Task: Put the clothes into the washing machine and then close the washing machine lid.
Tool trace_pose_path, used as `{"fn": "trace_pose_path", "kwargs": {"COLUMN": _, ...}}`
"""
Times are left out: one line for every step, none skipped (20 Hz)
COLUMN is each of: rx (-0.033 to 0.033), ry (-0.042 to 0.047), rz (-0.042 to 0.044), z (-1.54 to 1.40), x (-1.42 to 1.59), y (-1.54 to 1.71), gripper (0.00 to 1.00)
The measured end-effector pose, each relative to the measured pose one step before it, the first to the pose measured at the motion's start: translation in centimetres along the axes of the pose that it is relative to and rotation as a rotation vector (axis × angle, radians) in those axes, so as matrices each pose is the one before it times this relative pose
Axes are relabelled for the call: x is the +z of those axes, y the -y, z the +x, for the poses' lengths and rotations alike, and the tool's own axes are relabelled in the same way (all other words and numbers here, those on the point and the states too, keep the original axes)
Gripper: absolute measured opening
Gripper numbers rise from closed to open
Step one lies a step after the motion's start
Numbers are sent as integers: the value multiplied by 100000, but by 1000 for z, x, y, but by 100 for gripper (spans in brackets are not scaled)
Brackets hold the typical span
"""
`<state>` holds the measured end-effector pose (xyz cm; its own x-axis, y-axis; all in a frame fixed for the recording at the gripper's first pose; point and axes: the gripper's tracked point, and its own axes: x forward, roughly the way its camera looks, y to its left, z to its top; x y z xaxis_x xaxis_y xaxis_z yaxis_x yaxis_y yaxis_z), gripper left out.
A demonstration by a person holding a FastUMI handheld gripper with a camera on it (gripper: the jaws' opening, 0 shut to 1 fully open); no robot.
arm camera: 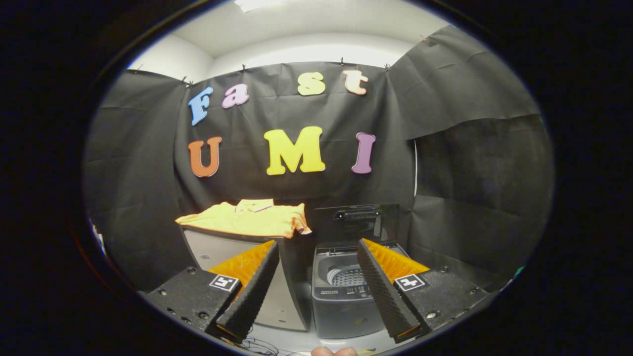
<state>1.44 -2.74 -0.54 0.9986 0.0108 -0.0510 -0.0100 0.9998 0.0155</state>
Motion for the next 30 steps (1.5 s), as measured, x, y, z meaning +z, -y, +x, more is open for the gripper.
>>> {"fn": "trace_pose_path", "kwargs": {"rx": 333, "ry": 305, "rz": -246, "z": 307, "x": 260, "y": -56, "gripper": 100}}
{"fn": "trace_pose_path", "kwargs": {"rx": 325, "ry": 164, "rz": -309, "z": 379, "x": 150, "y": -181, "gripper": 100}}
{"fn": "trace_pose_path", "kwargs": {"rx": 621, "ry": 149, "rz": -151, "z": 380, "x": 151, "y": -214, "gripper": 100}}
{"fn": "trace_pose_path", "kwargs": {"rx": 775, "ry": 72, "rz": -32, "z": 225, "x": 127, "y": -274, "gripper": 100}}
{"fn": "trace_pose_path", "kwargs": {"rx": 642, "ry": -165, "rz": 198, "z": 473, "x": 77, "y": -212, "gripper": 100}}
{"fn": "trace_pose_path", "kwargs": {"rx": 957, "ry": -217, "rz": 666, "z": 439, "x": 77, "y": -408, "gripper": 100}}
{"fn": "trace_pose_path", "kwargs": {"rx": 761, "ry": 77, "rz": 1029, "z": 454, "x": 221, "y": -417, "gripper": 100}}
{"fn": "trace_pose_path", "kwargs": {"rx": 903, "ry": 50, "rz": 1133, "z": 527, "x": 215, "y": -388, "gripper": 100}}
{"fn": "trace_pose_path", "kwargs": {"rx": 558, "ry": -190, "rz": 851, "z": 635, "x": 148, "y": -453, "gripper": 100}}
{"fn": "trace_pose_path", "kwargs": {"rx": 882, "ry": -616, "rz": 689, "z": 686, "x": -67, "y": -707, "gripper": 100}}
{"fn": "trace_pose_path", "kwargs": {"rx": 498, "ry": -643, "rz": 613, "z": 616, "x": 28, "y": -687, "gripper": 100}}
{"fn": "trace_pose_path", "kwargs": {"rx": 755, "ry": -960, "rz": 665, "z": 695, "x": -81, "y": -851, "gripper": 100}}
{"fn": "trace_pose_path", "kwargs": {"rx": 875, "ry": -650, "rz": 319, "z": 693, "x": -29, "y": -913, "gripper": 99}}
{"fn": "trace_pose_path", "kwargs": {"rx": 620, "ry": -954, "rz": -19, "z": 714, "x": -125, "y": -946, "gripper": 99}}
{"fn": "trace_pose_path", "kwargs": {"rx": 924, "ry": -2251, "rz": -596, "z": 854, "x": -415, "y": -1139, "gripper": 100}}
{"fn": "trace_pose_path", "kwargs": {"rx": 1324, "ry": -1817, "rz": -239, "z": 713, "x": -192, "y": -1141, "gripper": 100}}
{"fn": "trace_pose_path", "kwargs": {"rx": 1823, "ry": -1136, "rz": 476, "z": 651, "x": 126, "y": -1463, "gripper": 100}}
{"fn": "trace_pose_path", "kwargs": {"rx": 1460, "ry": -338, "rz": 221, "z": 651, "x": 280, "y": -1310, "gripper": 100}}
{"fn": "trace_pose_path", "kwargs": {"rx": 1400, "ry": 815, "rz": -251, "z": 781, "x": 871, "y": -1642, "gripper": 100}}
{"fn": "trace_pose_path", "kwargs": {"rx": 382, "ry": 1037, "rz": -573, "z": 718, "x": 699, "y": -1222, "gripper": 100}}
{"fn": "trace_pose_path", "kwargs": {"rx": 91, "ry": 1032, "rz": -217, "z": 877, "x": 836, "y": -1039, "gripper": 100}}
{"fn": "trace_pose_path", "kwargs": {"rx": 201, "ry": -159, "rz": -34, "z": 816, "x": 483, "y": -1110, "gripper": 100}}
{"fn": "trace_pose_path", "kwargs": {"rx": -216, "ry": -1243, "rz": 52, "z": 563, "x": 192, "y": -793, "gripper": 100}}
{"fn": "trace_pose_path", "kwargs": {"rx": 675, "ry": -1196, "rz": 509, "z": 605, "x": 201, "y": -1212, "gripper": 100}}
{"fn": "trace_pose_path", "kwargs": {"rx": 283, "ry": -1452, "rz": 515, "z": 673, "x": 274, "y": -991, "gripper": 100}}
{"fn": "trace_pose_path", "kwargs": {"rx": 826, "ry": -513, "rz": 28, "z": 659, "x": 421, "y": -970, "gripper": 100}}
{"fn": "trace_pose_path", "kwargs": {"rx": -40, "ry": -857, "rz": -90, "z": 704, "x": 396, "y": -659, "gripper": 100}}
{"fn": "trace_pose_path", "kwargs": {"rx": -594, "ry": -960, "rz": -980, "z": 907, "x": 399, "y": -407, "gripper": 100}}
{"fn": "trace_pose_path", "kwargs": {"rx": -196, "ry": -1898, "rz": -1360, "z": 1058, "x": 354, "y": -284, "gripper": 100}}
{"fn": "trace_pose_path", "kwargs": {"rx": 1669, "ry": -618, "rz": -444, "z": 731, "x": 371, "y": -530, "gripper": 100}}
